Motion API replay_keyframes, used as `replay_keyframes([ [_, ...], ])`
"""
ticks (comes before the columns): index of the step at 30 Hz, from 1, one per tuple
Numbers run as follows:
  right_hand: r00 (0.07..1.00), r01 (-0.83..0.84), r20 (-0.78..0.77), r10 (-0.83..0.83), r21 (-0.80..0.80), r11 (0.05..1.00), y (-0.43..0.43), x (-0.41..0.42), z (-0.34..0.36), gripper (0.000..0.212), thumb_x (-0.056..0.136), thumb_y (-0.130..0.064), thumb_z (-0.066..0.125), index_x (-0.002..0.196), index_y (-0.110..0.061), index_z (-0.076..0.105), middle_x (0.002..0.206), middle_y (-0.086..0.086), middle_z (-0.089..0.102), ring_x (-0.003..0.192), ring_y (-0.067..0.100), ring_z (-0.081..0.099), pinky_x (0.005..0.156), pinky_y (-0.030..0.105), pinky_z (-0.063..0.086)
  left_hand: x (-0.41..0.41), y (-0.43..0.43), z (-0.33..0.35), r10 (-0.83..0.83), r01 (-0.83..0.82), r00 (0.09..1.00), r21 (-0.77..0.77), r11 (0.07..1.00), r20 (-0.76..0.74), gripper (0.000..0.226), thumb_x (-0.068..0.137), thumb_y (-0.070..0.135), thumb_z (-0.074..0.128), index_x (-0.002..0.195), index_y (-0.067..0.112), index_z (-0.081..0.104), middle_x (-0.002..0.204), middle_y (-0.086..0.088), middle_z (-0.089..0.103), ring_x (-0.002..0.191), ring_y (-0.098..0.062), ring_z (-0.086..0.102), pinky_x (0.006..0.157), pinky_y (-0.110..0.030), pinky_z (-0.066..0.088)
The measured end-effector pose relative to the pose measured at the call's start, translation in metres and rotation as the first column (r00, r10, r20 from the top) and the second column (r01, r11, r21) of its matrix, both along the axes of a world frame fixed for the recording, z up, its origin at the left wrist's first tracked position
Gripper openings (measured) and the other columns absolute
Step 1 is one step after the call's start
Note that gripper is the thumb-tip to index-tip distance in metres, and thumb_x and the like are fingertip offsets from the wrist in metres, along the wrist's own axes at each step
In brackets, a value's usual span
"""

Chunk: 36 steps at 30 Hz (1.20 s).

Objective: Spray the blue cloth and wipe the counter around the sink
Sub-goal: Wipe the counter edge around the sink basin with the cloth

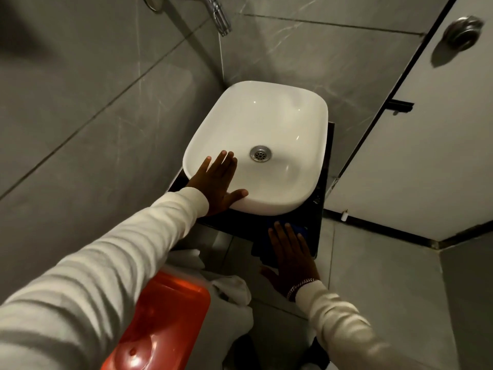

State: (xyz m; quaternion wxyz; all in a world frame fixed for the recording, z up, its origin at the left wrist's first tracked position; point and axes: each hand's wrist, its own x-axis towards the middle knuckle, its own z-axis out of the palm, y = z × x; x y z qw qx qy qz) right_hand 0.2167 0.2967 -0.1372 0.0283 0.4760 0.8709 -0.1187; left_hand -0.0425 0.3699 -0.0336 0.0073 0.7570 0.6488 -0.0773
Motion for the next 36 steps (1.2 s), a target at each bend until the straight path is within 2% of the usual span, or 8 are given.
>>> replay_keyframes([
  [5, 0.987, 0.159, 0.002, -0.159, 0.027, 0.987, -0.01, 0.013, -0.005, 0.092, 0.081, -0.075, 0.016, 0.15, -0.021, -0.011, 0.161, 0.004, -0.012, 0.15, 0.029, -0.008, 0.119, 0.045, -0.007, 0.008, -0.001, 0.003, -0.009, 0.009, 1.0, -0.003, 1.0, 0.006, 0.096, 0.078, 0.072, -0.001, 0.148, 0.007, -0.007, 0.161, -0.011, -0.006, 0.148, -0.025, -0.011, 0.121, -0.048, 0.0],
  [10, 0.949, 0.313, -0.036, -0.313, -0.003, 0.95, 0.025, 0.012, -0.002, 0.094, 0.084, -0.075, 0.029, 0.153, -0.018, 0.0, 0.165, 0.007, 0.0, 0.151, 0.03, -0.002, 0.12, 0.049, 0.004, 0.024, 0.002, 0.004, 0.05, -0.05, 0.998, -0.004, 0.999, 0.045, 0.102, 0.071, 0.075, -0.011, 0.148, 0.008, -0.008, 0.161, -0.01, -0.006, 0.148, -0.023, -0.011, 0.121, -0.048, -0.001],
  [17, 0.976, 0.217, 0.011, -0.217, -0.006, 0.976, 0.014, 0.036, -0.008, 0.095, 0.083, -0.077, 0.028, 0.152, -0.02, -0.005, 0.164, 0.005, -0.003, 0.149, 0.027, -0.009, 0.117, 0.047, -0.003, 0.065, 0.012, -0.007, 0.021, -0.023, 0.99, 0.015, 1.0, 0.139, 0.11, 0.062, 0.081, -0.019, 0.146, 0.01, -0.017, 0.16, -0.008, -0.015, 0.147, -0.022, -0.016, 0.121, -0.046, -0.005],
  [22, 0.931, 0.331, -0.115, -0.348, -0.142, 0.933, 0.056, 0.029, 0.011, 0.092, 0.085, -0.074, 0.032, 0.153, -0.021, 0.0, 0.165, 0.003, -0.003, 0.15, 0.027, -0.009, 0.119, 0.047, -0.004, 0.09, 0.018, -0.008, 0.046, -0.048, 0.985, 0.008, 0.999, 0.167, 0.107, 0.064, 0.081, -0.015, 0.146, 0.012, -0.018, 0.16, -0.007, -0.016, 0.146, -0.021, -0.019, 0.12, -0.048, -0.006],
  [24, 0.944, 0.296, -0.11, -0.311, -0.129, 0.946, 0.054, 0.025, 0.013, 0.093, 0.084, -0.074, 0.034, 0.153, -0.021, -0.001, 0.165, 0.004, -0.004, 0.15, 0.028, -0.009, 0.117, 0.048, -0.007, 0.099, 0.018, -0.007, 0.056, -0.057, 0.983, 0.0, 0.998, 0.177, 0.107, 0.065, 0.081, -0.014, 0.146, 0.012, -0.017, 0.16, -0.007, -0.017, 0.147, -0.021, -0.019, 0.12, -0.048, -0.006],
  [28, 0.998, 0.048, -0.023, -0.05, -0.099, 0.994, 0.061, 0.069, 0.006, 0.097, 0.081, -0.078, 0.029, 0.153, -0.021, -0.004, 0.162, 0.001, -0.013, 0.151, 0.026, -0.01, 0.119, 0.045, -0.006, 0.113, 0.021, -0.007, 0.099, -0.098, 0.973, -0.014, 0.995, 0.208, 0.108, 0.064, 0.081, -0.013, 0.146, 0.012, -0.015, 0.16, -0.007, -0.018, 0.146, -0.02, -0.02, 0.12, -0.049, -0.006],
  [33, 0.99, 0.107, -0.064, -0.123, -0.212, 0.971, 0.123, 0.058, 0.014, 0.097, 0.083, -0.078, 0.03, 0.152, -0.023, -0.01, 0.163, 0.001, -0.018, 0.148, 0.025, -0.02, 0.121, 0.05, -0.006, 0.14, 0.035, -0.008, 0.169, -0.171, 0.964, -0.006, 0.985, 0.205, 0.111, 0.062, 0.082, -0.015, 0.147, 0.011, -0.01, 0.161, -0.008, -0.012, 0.147, -0.021, -0.017, 0.12, -0.052, -0.004],
  [36, 0.992, 0.002, -0.122, -0.026, -0.191, 0.982, 0.121, 0.064, 0.001, 0.1, 0.077, -0.085, 0.021, 0.151, -0.027, -0.013, 0.161, -0.002, -0.021, 0.145, 0.024, -0.025, 0.121, 0.055, -0.003, 0.156, 0.045, -0.01, 0.212, -0.214, 0.957, -0.012, 0.977, 0.2, 0.112, 0.062, 0.083, -0.014, 0.147, 0.012, -0.01, 0.161, -0.007, -0.012, 0.147, -0.021, -0.017, 0.119, -0.05, -0.005],
])
